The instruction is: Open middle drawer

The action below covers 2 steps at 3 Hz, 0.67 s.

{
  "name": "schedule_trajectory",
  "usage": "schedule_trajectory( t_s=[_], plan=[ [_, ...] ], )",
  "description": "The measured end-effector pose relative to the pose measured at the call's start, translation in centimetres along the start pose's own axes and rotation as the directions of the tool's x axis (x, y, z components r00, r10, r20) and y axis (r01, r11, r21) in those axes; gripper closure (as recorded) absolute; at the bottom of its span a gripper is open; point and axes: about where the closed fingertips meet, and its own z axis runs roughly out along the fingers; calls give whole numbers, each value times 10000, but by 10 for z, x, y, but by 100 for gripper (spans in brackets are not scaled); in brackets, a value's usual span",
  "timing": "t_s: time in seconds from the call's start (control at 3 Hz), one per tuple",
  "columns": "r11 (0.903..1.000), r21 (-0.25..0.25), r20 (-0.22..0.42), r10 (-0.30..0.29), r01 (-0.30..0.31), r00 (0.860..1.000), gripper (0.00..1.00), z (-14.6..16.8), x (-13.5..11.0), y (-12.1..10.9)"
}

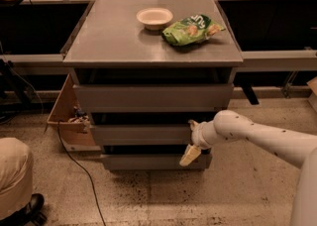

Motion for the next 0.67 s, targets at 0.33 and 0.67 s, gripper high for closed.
schedule_trajectory(
  t_s=[0.33, 0.67],
  plan=[
    [9984, 498, -74, -256, 259, 9996, 0, 17, 8, -19],
    [9928, 1122, -186, -397, 416, 9990, 0, 38, 17, -46]
  ],
)
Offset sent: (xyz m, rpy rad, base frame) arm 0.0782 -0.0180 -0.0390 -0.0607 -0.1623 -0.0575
